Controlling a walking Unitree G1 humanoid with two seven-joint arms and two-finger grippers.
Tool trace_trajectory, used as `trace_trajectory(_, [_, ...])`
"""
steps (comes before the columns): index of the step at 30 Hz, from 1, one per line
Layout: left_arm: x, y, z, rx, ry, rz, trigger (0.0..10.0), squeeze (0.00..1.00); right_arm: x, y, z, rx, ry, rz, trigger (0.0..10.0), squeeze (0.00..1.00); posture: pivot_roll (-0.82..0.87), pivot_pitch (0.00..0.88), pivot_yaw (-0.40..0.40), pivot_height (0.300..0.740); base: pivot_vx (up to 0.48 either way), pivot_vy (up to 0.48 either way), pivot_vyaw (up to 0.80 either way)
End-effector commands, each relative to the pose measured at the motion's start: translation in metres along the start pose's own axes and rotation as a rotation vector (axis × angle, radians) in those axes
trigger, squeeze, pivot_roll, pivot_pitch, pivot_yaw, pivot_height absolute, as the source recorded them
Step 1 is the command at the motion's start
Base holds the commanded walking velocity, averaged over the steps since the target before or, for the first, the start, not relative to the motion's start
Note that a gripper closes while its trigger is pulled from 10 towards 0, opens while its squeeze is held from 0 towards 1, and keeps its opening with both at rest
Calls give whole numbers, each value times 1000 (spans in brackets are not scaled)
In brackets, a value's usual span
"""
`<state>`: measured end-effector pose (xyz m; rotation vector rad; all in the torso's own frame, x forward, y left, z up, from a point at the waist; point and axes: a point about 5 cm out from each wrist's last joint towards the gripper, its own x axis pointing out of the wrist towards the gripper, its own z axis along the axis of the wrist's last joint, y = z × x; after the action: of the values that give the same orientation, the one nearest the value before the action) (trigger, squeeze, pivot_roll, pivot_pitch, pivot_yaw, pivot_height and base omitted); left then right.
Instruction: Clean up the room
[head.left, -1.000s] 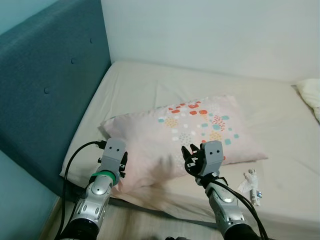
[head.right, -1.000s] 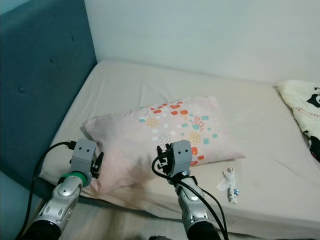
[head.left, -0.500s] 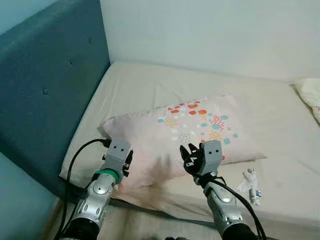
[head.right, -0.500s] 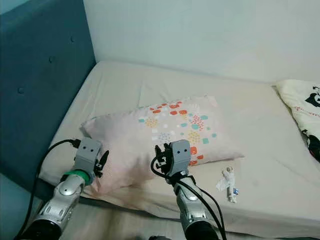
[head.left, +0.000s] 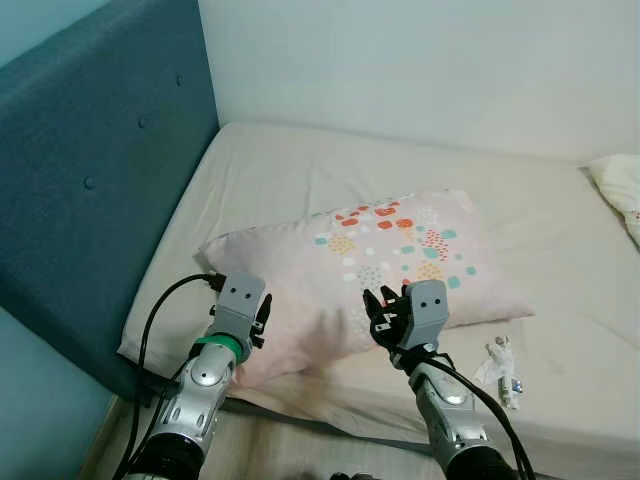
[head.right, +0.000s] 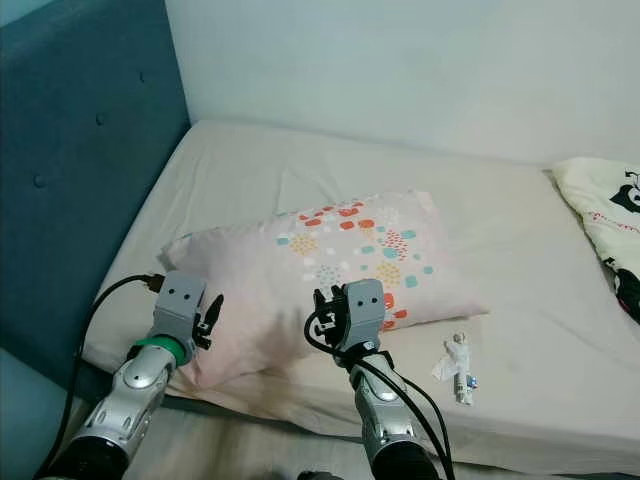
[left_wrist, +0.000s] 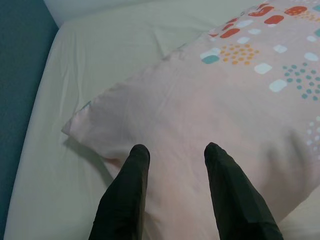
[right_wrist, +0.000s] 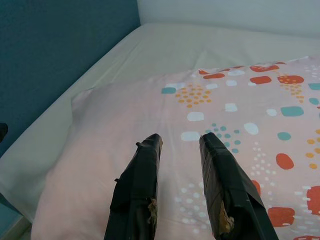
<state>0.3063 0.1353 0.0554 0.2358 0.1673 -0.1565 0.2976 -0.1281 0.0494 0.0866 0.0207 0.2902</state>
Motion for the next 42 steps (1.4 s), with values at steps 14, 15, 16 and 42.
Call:
trace_trajectory(14, [-2, -6, -4, 101, 3, -28, 10000, 0, -3, -5, -2, -6, 10, -27, 10000, 0, 24, 53, -3, 740, 0, 0, 0])
trace_trajectory(15, [-2, -6, -4, 101, 3, -28, 10000, 0, -3, -5, -2, -6, 10, -27, 10000, 0, 24, 53, -3, 740, 0, 0, 0])
trace_trajectory(16, [-2, -6, -4, 100, 3, -26, 10000, 0, -3, -5, -2, -6, 11, -28, 10000, 0, 24, 53, -3, 740, 0, 0, 0])
trace_trajectory(42, [-1, -6, -3, 99, 1, -19, 10000, 0, -2, -6, -2, -10, 18, -36, 10000, 0, 24, 56, -4, 685, 0, 0, 0])
